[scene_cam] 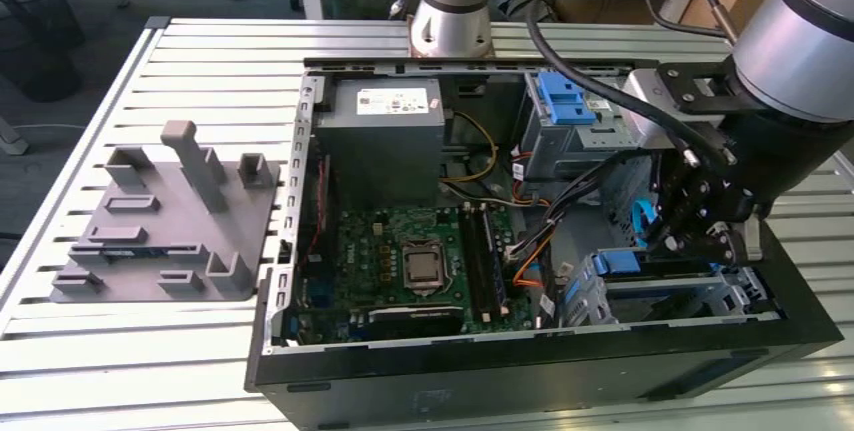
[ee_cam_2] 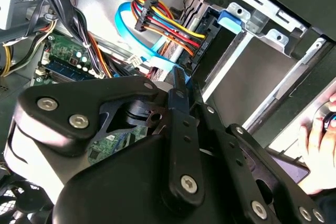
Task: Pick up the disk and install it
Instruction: 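Insert the second disk wire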
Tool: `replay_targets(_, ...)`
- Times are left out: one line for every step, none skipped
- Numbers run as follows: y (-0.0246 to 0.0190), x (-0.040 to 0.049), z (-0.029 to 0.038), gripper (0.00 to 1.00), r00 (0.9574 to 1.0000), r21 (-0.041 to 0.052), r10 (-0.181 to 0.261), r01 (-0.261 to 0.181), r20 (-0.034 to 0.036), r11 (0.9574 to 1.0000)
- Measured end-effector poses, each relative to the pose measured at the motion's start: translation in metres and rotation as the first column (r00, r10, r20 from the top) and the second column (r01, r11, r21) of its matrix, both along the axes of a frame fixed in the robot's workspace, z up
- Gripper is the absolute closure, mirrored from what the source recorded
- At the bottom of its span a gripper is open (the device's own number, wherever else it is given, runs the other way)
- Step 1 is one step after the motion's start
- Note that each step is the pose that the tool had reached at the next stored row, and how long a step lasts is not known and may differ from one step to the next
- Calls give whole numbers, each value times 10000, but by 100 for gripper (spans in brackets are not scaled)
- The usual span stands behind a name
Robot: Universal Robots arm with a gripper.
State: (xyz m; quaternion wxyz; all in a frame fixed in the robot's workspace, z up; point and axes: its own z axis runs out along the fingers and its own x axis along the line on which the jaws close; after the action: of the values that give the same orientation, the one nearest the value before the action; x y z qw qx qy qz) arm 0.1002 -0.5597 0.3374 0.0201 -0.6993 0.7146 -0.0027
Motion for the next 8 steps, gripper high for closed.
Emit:
replay_targets(-2, 0, -3, 83, 10000, 18, 0, 0, 1, 10000)
replay_targets(-2, 0, -5, 83, 10000, 29, 0, 0, 1, 10000)
replay_targets(-2, 0, -7, 83, 10000, 38, 0, 0, 1, 10000)
replay_targets(-2, 0, -10, 83, 10000, 45, 0, 0, 1, 10000)
replay_targets(-2, 2, -12, 83, 10000, 47, 1, -1, 1, 10000)
replay_targets(-2, 4, -14, 83, 10000, 48, 1, -1, 1, 10000)
replay_targets(-2, 7, -17, 83, 10000, 49, 1, -1, 1, 10000)
replay_targets(-2, 9, -20, 83, 10000, 51, 1, -1, 0, 10000)
